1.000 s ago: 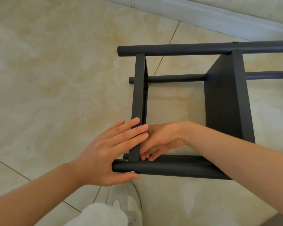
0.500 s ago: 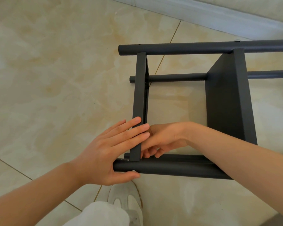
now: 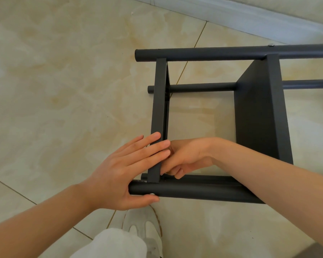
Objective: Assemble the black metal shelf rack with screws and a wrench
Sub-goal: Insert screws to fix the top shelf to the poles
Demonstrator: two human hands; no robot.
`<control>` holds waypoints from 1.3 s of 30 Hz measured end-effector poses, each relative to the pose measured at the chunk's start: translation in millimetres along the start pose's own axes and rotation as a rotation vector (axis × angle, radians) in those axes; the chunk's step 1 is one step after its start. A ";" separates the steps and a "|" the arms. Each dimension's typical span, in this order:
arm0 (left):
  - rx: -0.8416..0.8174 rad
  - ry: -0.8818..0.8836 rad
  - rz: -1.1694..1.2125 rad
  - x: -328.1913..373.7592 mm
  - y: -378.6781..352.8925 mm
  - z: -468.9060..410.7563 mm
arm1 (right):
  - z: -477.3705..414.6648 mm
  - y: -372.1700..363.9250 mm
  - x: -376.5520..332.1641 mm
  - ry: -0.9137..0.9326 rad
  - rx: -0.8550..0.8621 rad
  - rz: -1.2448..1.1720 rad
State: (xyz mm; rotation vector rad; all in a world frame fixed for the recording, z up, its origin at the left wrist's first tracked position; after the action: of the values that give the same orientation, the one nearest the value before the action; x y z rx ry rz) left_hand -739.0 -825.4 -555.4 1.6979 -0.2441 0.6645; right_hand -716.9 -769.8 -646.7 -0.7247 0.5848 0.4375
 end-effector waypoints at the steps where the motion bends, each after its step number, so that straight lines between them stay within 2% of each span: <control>1: 0.000 0.000 -0.001 -0.2 -0.2 0.1 | -0.9 -0.2 0.6 -0.002 0.003 0.023; 5: -0.001 0.000 -0.001 -0.6 -0.3 0.2 | -1.6 1.7 3.1 -0.028 0.031 0.124; 11: 0.011 -0.001 0.005 0.5 0.8 0.0 | 1.1 7.3 -0.6 0.032 0.058 0.014; 16: 0.006 -0.001 0.002 0.4 0.7 -0.4 | -1.0 7.0 1.5 -0.009 0.071 0.085; 22: 0.009 -0.002 0.005 0.7 0.9 -0.7 | 1.4 4.8 1.1 0.023 0.027 -0.016; 28: 0.015 -0.004 0.011 -0.6 0.0 -0.6 | 1.9 10.0 8.3 -0.075 0.054 0.093; 34: 0.014 -0.005 0.015 0.9 0.6 -0.9 | 2.4 1.4 0.7 0.034 -0.015 -0.053; 39: 0.009 0.004 0.020 0.5 1.3 -0.5 | -0.9 -1.0 4.6 -0.025 -0.045 0.003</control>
State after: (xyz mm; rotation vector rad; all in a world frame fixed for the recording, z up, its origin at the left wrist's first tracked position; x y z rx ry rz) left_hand -739.4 -825.1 -554.0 1.7048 -0.2562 0.6843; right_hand -713.1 -770.4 -649.6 -0.7600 0.5540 0.4635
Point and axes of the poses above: each hand's wrist, its own z-axis away from the middle knuckle, its own y-axis out of the back of the hand, x = y × z, the point moved 10 cm from there along -z, towards the middle knuckle, and after that the axes turned 2 degrees about -x, right-handed, at the moved point
